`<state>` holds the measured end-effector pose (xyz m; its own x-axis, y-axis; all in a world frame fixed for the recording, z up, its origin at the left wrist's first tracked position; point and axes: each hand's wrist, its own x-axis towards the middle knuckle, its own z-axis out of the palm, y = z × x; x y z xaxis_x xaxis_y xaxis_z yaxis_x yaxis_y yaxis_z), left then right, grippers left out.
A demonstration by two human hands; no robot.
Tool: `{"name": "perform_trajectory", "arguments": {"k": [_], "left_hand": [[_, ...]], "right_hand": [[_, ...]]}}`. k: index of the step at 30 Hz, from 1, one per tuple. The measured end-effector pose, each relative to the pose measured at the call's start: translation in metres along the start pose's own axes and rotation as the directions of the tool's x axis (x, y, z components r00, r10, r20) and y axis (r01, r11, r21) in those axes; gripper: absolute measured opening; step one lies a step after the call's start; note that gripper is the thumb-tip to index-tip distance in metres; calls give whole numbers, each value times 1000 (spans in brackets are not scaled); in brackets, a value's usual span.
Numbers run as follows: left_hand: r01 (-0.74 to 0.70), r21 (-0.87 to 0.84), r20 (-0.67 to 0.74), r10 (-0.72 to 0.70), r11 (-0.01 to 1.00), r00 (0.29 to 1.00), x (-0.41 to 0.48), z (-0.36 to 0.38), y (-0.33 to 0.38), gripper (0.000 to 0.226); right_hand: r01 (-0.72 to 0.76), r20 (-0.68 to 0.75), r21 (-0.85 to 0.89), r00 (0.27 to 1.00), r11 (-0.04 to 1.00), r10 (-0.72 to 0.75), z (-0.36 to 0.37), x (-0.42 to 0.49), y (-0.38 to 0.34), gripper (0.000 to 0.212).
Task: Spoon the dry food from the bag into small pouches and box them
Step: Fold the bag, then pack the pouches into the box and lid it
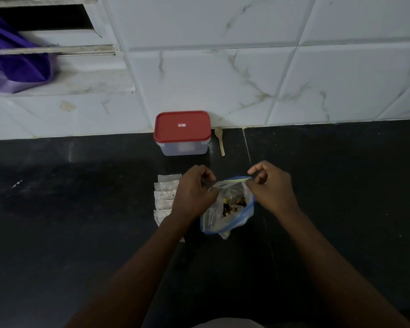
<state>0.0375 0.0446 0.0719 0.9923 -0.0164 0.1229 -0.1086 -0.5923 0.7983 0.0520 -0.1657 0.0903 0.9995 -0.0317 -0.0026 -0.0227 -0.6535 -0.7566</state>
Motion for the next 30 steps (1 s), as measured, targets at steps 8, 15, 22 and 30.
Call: {"name": "perform_trajectory", "arguments": {"k": [8,15,22,30], "left_hand": [[138,-137,319,-88,981,944,0,15,23,10],[286,-236,369,-187,929,910,4,17,24,20],[270,-316,242,-198,910,950,10,5,24,33],[365,-378,245,-288,851,926,23,-8,13,41]], "right_hand": [[-307,238,349,943,885,233,2,3,-21,10],[-326,331,512,929,795,167,-6,5,-14,23],[-215,382,157,913,964,142,-7,-10,21,33],[-243,246,177,949,954,197,9,-25,45,21]]}}
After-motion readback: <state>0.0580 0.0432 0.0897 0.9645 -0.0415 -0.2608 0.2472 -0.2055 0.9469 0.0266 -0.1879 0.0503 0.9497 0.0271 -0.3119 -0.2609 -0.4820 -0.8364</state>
